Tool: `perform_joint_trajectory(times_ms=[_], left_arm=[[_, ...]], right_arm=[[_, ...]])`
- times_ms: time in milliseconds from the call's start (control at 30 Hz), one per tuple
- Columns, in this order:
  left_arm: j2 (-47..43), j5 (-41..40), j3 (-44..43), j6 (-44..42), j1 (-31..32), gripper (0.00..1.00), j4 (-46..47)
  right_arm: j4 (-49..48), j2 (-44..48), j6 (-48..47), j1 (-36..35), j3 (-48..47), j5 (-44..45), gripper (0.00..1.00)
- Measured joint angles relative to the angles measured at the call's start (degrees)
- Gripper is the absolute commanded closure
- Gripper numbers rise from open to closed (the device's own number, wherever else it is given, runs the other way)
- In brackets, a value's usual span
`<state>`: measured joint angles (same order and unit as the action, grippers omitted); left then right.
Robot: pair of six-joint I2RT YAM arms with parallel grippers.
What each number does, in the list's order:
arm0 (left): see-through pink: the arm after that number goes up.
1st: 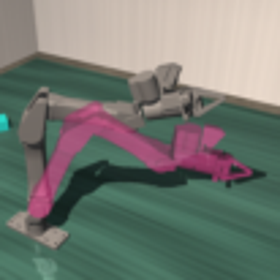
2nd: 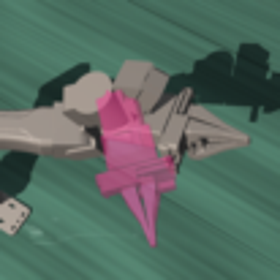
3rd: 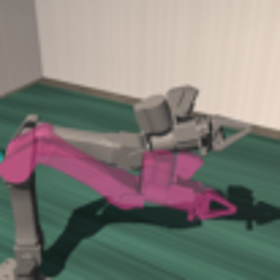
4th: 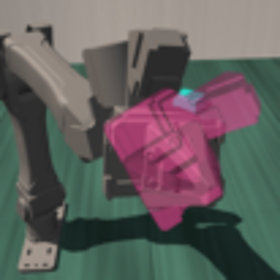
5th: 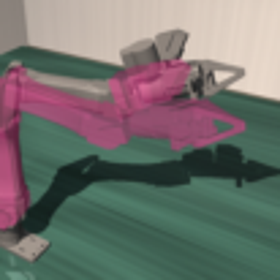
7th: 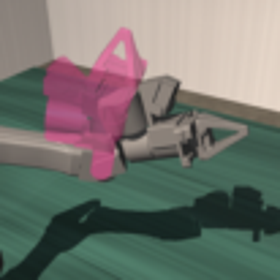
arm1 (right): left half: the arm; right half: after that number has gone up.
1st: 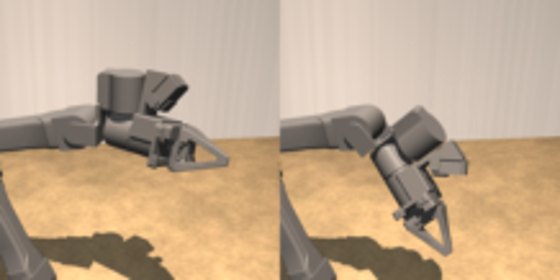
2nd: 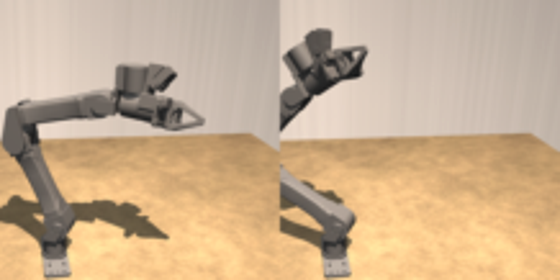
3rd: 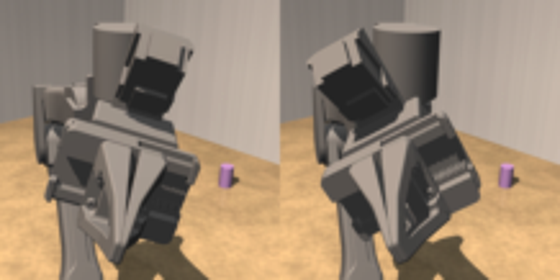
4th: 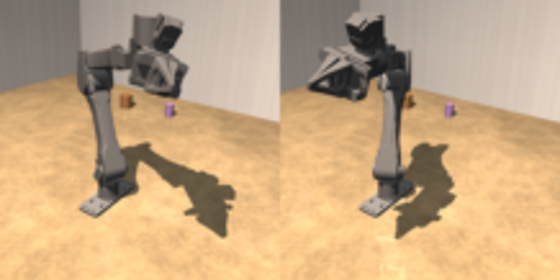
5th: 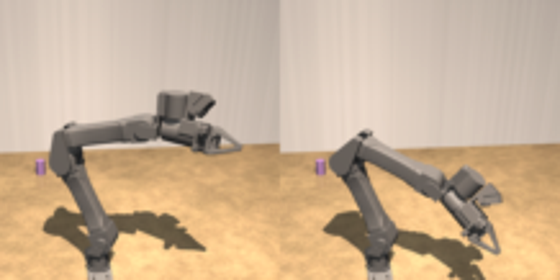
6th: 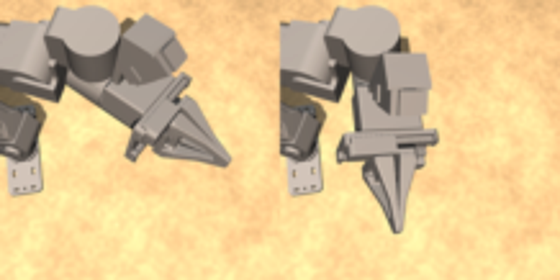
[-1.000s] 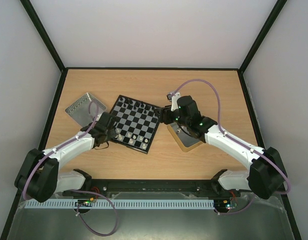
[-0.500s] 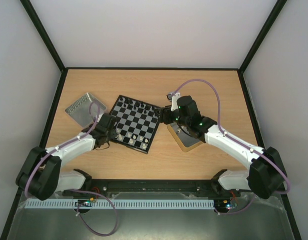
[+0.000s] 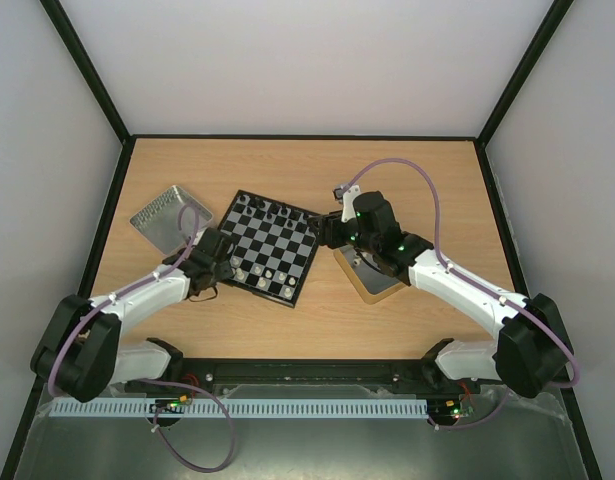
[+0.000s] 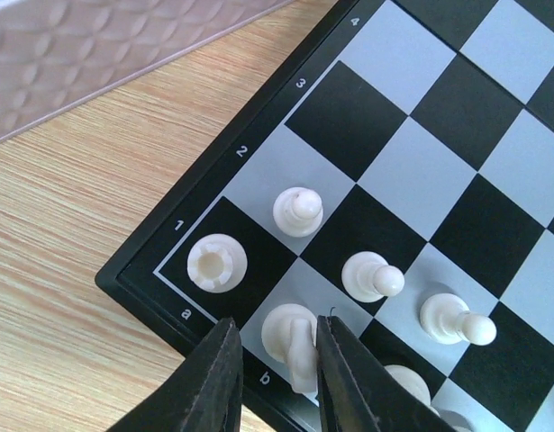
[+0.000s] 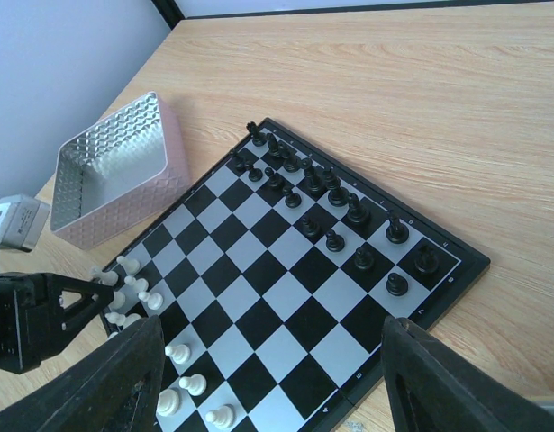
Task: Set up the chess pieces on the board
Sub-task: Place the chess piece on the chessboard.
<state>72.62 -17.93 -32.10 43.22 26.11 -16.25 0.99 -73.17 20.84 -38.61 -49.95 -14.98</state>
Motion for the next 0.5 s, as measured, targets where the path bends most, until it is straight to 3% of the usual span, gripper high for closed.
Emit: perform_joint_trajectory(times_ms=[267,500], left_arm=[[-3.21,0.57,-2.95,0.02,0.00,0.72,-3.10],[-10.01,1.05,-6.62,-1.36,0.00,0.60,-5.05]], right_arm=[[0.02,0.00,0.37,0.00,-0.02,0.44,0.35],[3.89,-0.04,4.42,0.00,-0.52,7.69,0.36]])
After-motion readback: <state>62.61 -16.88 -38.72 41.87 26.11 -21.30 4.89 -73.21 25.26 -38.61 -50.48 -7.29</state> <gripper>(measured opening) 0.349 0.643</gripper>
